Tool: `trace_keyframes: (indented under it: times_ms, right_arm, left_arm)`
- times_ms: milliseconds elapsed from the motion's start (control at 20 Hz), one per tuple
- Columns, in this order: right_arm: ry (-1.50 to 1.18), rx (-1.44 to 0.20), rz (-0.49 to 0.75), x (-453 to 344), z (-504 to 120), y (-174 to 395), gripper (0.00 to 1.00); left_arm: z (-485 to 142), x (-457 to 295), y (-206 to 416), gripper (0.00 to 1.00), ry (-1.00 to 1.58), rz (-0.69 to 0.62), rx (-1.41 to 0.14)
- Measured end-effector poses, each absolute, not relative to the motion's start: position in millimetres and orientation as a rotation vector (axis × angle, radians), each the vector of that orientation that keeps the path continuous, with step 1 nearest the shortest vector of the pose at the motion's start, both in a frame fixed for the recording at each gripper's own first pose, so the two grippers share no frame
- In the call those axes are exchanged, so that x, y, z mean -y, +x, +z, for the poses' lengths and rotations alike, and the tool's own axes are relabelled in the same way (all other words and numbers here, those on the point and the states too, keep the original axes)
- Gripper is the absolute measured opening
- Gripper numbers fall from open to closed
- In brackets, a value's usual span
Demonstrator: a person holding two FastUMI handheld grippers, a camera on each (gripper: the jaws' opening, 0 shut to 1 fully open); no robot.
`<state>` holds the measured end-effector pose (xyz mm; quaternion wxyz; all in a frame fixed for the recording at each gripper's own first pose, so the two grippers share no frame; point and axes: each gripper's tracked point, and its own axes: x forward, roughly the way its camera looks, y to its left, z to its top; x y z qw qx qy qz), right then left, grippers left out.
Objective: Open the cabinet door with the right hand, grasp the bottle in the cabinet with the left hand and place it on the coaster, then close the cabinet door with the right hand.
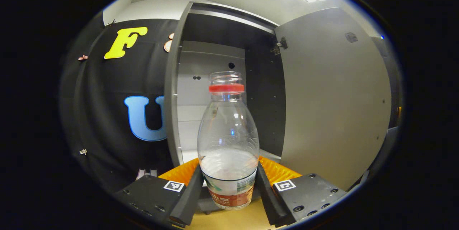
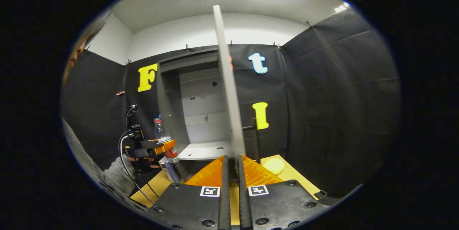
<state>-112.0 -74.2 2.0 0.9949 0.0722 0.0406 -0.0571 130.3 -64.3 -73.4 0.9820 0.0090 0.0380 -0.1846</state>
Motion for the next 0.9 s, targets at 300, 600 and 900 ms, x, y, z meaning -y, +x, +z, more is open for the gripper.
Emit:
trace_keyframes:
  times_ms: [300,600,900]
  right_arm:
    - [0.171,-0.045,0.034,4,-7,-63,0.29]
    - [0.155,-0.015,0.060,-17,-35,-11,0.84]
    - [0.162,-0.004,0.044,-21,-88,42,1.00]
  left_arm:
    - [-105,26,73,0.76,0.020,-0.378,-0.101]
    - [-147,3,45,0.76,0.016,-0.319,-0.087]
    - [-251,13,27,0.76,0.010,-0.319,-0.152]
